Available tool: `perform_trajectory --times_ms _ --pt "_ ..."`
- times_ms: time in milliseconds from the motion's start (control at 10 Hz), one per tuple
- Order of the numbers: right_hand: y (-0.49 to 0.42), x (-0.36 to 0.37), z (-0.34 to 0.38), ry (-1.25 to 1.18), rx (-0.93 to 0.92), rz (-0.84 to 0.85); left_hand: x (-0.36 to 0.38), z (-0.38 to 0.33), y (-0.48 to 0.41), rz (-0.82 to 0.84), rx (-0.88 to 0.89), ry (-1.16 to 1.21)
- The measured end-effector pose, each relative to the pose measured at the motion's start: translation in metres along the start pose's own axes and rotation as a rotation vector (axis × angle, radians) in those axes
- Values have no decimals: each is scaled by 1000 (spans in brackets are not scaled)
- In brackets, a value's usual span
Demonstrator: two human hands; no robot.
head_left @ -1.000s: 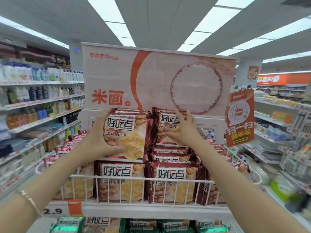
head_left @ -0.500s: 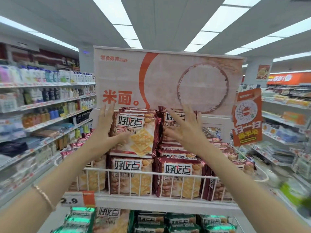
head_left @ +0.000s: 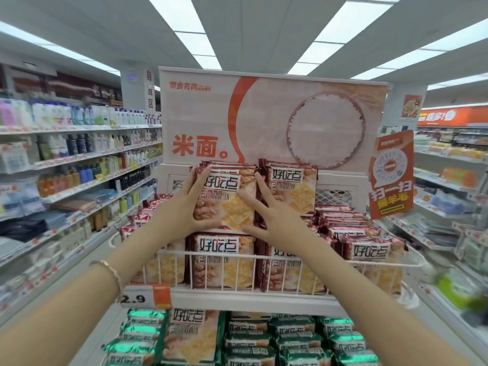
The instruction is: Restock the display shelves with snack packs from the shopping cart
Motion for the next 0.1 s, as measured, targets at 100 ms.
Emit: perform_trajectory --times_ms 100 --pt "12 -20 1 -326 11 -35 -17 5 10 -53 35 70"
Point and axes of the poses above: each hand's wrist, its own y-axis away from the middle knuckle, its own x-axis out of the palm, z = x × y, the point moved 3 cm from there along -y, towards the middle knuckle, and after that the axes turned 11 degrees about z, right-handed, at the moved point
